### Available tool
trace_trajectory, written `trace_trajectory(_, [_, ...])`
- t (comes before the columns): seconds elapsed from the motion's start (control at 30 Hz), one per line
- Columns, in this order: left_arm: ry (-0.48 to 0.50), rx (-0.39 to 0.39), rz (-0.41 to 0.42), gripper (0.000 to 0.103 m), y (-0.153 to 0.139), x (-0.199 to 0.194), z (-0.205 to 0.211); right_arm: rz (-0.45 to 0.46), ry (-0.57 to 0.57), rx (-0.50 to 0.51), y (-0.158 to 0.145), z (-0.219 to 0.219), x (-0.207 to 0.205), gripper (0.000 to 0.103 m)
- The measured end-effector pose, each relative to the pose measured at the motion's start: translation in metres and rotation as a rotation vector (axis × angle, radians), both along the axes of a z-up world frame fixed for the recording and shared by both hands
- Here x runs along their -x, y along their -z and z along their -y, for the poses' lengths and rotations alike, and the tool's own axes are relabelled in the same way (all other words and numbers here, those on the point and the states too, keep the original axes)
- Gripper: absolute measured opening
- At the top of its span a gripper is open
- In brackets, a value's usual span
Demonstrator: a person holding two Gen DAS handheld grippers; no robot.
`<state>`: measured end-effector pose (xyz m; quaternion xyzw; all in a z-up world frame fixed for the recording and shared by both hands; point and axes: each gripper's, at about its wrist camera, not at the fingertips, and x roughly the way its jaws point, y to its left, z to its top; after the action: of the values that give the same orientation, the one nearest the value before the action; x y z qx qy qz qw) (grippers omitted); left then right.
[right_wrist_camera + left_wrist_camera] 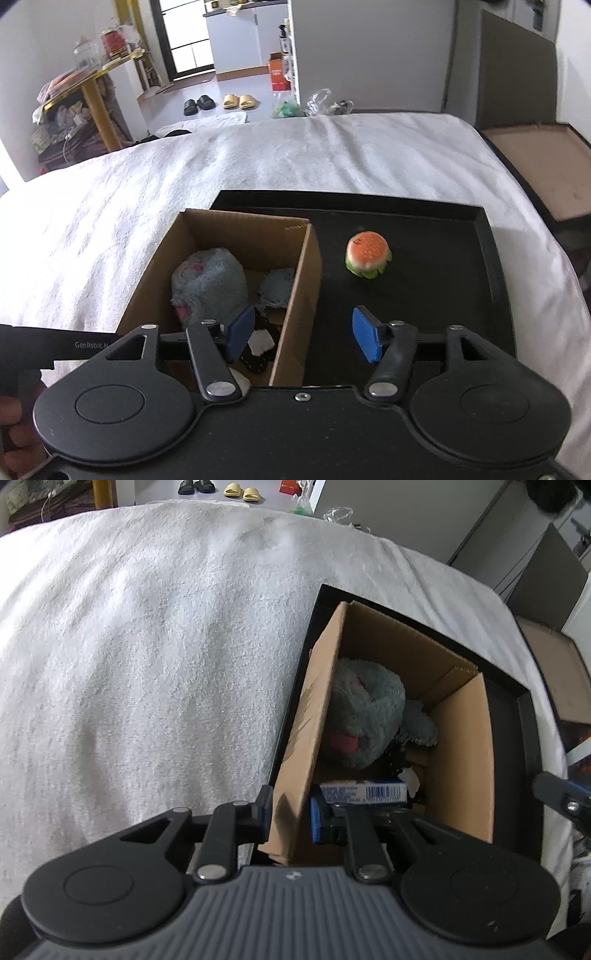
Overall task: Organize soft objects
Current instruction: 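Withdraw the right tool from the box toward the burger plush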
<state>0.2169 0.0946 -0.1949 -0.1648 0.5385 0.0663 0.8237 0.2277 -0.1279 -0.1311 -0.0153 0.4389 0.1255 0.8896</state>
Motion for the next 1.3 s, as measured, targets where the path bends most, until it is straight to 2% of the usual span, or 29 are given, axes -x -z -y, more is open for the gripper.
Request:
trace_trajectory(0.13, [0.014,-0.018,-0.012,0.024,-0.008,0.000,0.005,-0.006,0.020,-0.018,-0.008,0.014,0.007,0.068])
trace_trajectory(0.23, [0.024,-0.034,-0.008,0.036,-0.021,0.002,0.009,0.001,0.028,-0.039,-0.015,0.025,0.013,0.073])
trace_trajectory(0.3, [0.026,-0.051,0.012,0.047,-0.034,0.006,0.013,0.005,0.039,-0.054,-0.020,0.032,0.017,0.075])
trace_trajectory(0.4, [0.040,-0.067,0.044,0.055,-0.054,0.013,0.021,0.006,0.057,-0.081,-0.026,0.044,0.023,0.080])
trace_trajectory(0.53, [0.055,-0.125,0.068,0.064,-0.077,0.023,0.035,0.024,0.074,-0.108,-0.036,0.058,0.034,0.095])
trace_trajectory(0.63, [0.065,-0.134,0.097,0.070,-0.095,0.034,0.044,0.039,0.082,-0.117,-0.043,0.065,0.042,0.103])
trace_trajectory(0.9, [0.085,-0.165,0.160,0.087,-0.135,0.064,0.063,0.046,0.074,-0.123,-0.061,0.077,0.064,0.103])
trace_trajectory(1.3, [0.132,-0.186,0.204,0.092,-0.160,0.098,0.079,0.094,0.094,-0.095,-0.085,0.086,0.098,0.103])
